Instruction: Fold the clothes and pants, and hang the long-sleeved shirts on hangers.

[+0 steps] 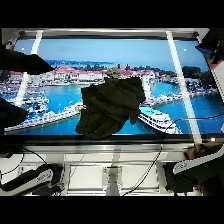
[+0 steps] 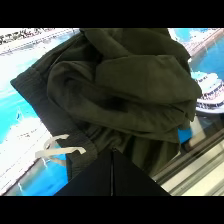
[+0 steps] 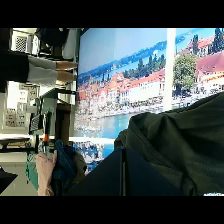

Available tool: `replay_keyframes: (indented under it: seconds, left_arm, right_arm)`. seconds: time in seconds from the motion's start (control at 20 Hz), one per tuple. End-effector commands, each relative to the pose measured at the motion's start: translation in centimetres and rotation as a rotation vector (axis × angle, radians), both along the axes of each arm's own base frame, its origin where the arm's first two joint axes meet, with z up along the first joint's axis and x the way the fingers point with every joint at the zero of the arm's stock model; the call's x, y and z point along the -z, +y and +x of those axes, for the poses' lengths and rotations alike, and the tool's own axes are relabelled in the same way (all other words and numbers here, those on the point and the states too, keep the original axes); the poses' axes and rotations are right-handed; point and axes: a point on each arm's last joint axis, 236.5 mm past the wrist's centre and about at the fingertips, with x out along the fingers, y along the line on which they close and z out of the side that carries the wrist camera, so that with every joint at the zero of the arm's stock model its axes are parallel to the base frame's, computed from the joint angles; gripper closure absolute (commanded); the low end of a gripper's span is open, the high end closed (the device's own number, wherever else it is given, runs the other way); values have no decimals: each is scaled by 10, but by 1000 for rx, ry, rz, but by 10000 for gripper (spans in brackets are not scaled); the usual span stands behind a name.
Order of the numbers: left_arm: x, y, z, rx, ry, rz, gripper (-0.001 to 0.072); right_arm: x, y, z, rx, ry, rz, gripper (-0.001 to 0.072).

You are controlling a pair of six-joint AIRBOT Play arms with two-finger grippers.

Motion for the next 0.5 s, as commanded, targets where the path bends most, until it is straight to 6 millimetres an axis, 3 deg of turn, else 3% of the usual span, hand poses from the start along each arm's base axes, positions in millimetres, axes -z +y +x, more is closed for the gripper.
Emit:
replay_keyframes:
  seconds: [0.0, 0.25, 0.45]
  left_arm:
    - [0, 0, 0, 0, 1, 0, 683]
    - [-1, 0, 2, -5, -8, -1, 683]
    - [-9, 2, 17, -45, -67, -16, 683]
  right_arm:
    - [0, 1, 0, -1, -1, 0, 692]
    - [-1, 1, 0, -1, -1, 0, 692]
    - [0, 1, 0, -1, -1, 0, 692]
